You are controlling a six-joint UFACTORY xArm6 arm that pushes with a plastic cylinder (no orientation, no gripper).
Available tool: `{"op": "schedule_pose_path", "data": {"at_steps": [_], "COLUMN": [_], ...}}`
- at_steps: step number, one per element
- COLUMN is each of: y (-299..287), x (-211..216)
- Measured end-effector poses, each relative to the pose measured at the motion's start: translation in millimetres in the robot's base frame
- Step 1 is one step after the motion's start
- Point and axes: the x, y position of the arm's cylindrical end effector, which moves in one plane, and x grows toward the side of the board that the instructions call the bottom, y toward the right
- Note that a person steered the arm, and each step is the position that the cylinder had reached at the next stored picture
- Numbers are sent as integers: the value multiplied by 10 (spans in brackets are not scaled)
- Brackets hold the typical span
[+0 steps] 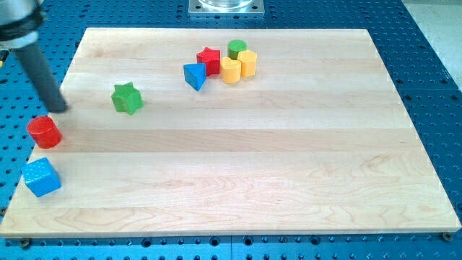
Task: Place the green star above the red circle
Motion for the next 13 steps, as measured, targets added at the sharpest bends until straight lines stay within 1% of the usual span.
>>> {"op": "schedule_pose_path", "data": {"at_steps": [2,3,4,5,6,7,8,10,11,12,13], "y": [41,107,452,835,1794,1973,1598,1119,1343,1089,956], "x": [515,515,475,287,271,-71,-205,-121,-501,-250,51]}}
